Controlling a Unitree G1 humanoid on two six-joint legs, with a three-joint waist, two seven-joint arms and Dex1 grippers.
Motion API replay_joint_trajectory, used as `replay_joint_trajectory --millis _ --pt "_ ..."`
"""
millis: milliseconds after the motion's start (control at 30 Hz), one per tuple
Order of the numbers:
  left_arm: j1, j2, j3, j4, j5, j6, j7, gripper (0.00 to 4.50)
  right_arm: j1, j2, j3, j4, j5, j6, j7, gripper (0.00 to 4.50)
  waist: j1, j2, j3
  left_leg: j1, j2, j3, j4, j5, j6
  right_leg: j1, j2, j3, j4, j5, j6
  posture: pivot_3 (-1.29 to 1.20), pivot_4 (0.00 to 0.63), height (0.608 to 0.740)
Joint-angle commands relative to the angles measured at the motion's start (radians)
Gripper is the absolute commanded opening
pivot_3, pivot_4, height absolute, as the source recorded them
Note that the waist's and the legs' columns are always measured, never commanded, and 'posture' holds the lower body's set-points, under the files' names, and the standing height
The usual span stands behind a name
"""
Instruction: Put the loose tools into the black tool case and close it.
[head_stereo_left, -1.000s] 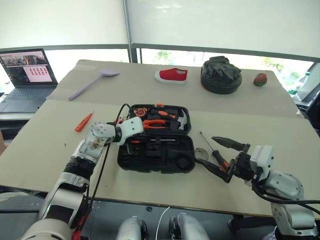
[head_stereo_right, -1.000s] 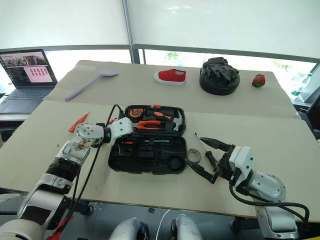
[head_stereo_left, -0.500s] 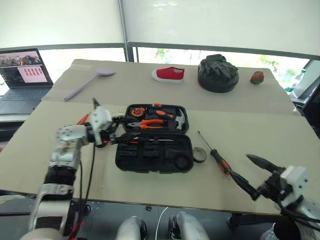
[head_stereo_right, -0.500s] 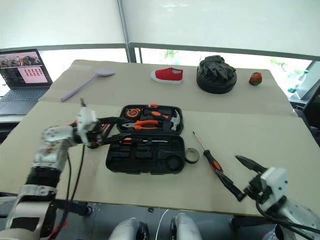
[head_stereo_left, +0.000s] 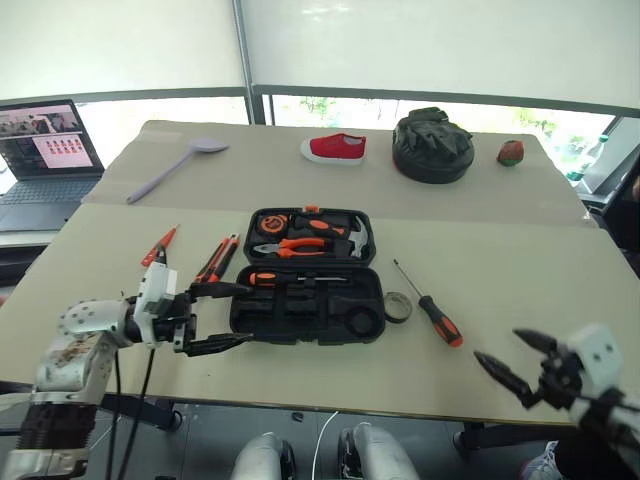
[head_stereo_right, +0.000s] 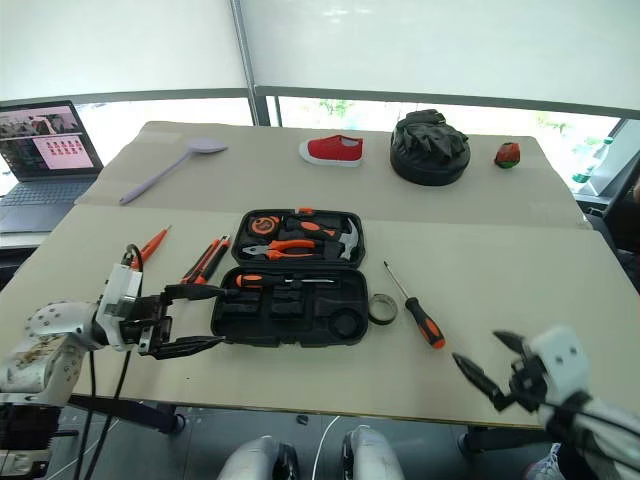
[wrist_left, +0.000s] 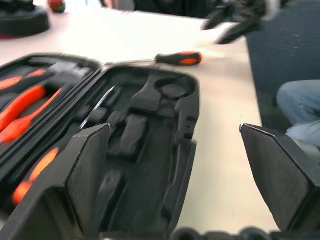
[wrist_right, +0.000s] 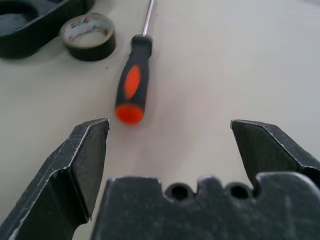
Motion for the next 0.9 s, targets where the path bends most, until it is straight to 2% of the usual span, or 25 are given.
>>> replay_joint_trajectory --millis 33,167,367,400,433,533,700,733,833,900 --pt "-0.023 -0.011 -0.004 -0.030 -0.010 -0.024 0.002 4.44 -0.193 -0.107 0.120 -0.018 0.061 0.254 -0.006 4.50 -0.001 0.000 0.001 0.000 0.000 0.000 0.000 0.002 0.004 0.000 0.000 0.000 0.000 0.000 0.000 0.00 0.150 0.740" --pt "-0.033 -0.030 -0.021 -0.031 0.004 -0.040 0.011 4.44 -0.417 -0.140 0.265 0.034 0.088 0.488 -0.031 4.50 0.008 -0.001 0.001 -0.002 0.000 -0.003 0.000 0.004 0.006 -0.001 0.002 -0.001 -0.002 -0.001 -0.001 0.00 0.150 0.740" --pt "-0.026 -0.039 -0.029 -0.046 0.007 -0.042 0.033 4.44 -0.588 -0.160 0.419 0.098 0.046 0.671 -0.068 4.50 0.019 -0.001 0.002 -0.006 -0.002 -0.003 0.000 0.002 0.009 -0.002 -0.001 -0.002 -0.003 -0.001 0.001 0.00 0.150 0.740" --pt "-0.020 -0.036 -0.026 -0.053 0.006 -0.042 0.037 4.50 -0.598 -0.181 0.453 0.102 0.028 0.693 -0.072 4.00 0.019 -0.001 0.002 -0.006 -0.002 -0.003 0.000 0.002 0.010 -0.002 -0.002 -0.003 -0.003 -0.001 0.002 0.00 0.150 0.740" --pt "-0.015 -0.035 -0.020 -0.058 0.005 -0.043 0.042 4.50 -0.602 -0.197 0.475 0.106 0.016 0.708 -0.073 3.84 0.019 -0.001 0.002 -0.006 -0.003 -0.004 0.000 0.002 0.010 -0.002 -0.002 -0.003 -0.003 -0.002 0.003 0.00 0.150 0.740" --pt "-0.009 -0.032 -0.017 -0.072 0.001 -0.041 0.051 4.50 -0.581 -0.242 0.510 0.110 -0.011 0.690 -0.052 2.82 0.020 -0.001 0.002 -0.006 -0.006 -0.005 0.000 0.001 0.011 -0.001 -0.005 -0.003 -0.002 -0.003 0.005 0.00 0.150 0.740" --pt "-0.026 -0.038 -0.012 -0.110 -0.059 0.035 0.079 4.50 -0.533 -0.189 0.396 0.182 -0.052 0.653 -0.124 1.17 0.020 -0.003 0.002 -0.006 -0.008 -0.006 0.001 0.001 0.011 0.001 -0.007 -0.003 -0.004 -0.003 0.010 0.00 0.150 0.740" --pt "-0.031 -0.042 -0.013 -0.119 -0.069 0.049 0.088 4.50 -0.521 -0.170 0.354 0.183 -0.060 0.637 -0.142 0.99 0.020 -0.003 0.002 -0.006 -0.008 -0.006 0.003 0.001 0.011 0.002 -0.008 -0.003 -0.004 -0.002 0.011 0.00 0.150 0.740" --pt "-0.046 -0.062 -0.017 -0.139 -0.086 0.066 0.118 4.50 -0.473 -0.147 0.256 0.165 -0.076 0.502 -0.129 1.00 0.023 -0.002 0.003 -0.009 -0.009 -0.006 0.006 -0.001 0.016 0.002 -0.009 -0.003 -0.005 -0.001 0.013 0.00 0.150 0.740" --pt "-0.049 -0.080 -0.011 -0.144 -0.093 0.070 0.146 4.50 -0.437 -0.181 0.216 0.147 -0.086 0.352 -0.032 1.00 0.022 -0.001 0.003 -0.012 -0.010 -0.007 0.009 -0.001 0.018 0.000 -0.009 -0.003 -0.004 0.000 0.015 0.00 0.150 0.740"
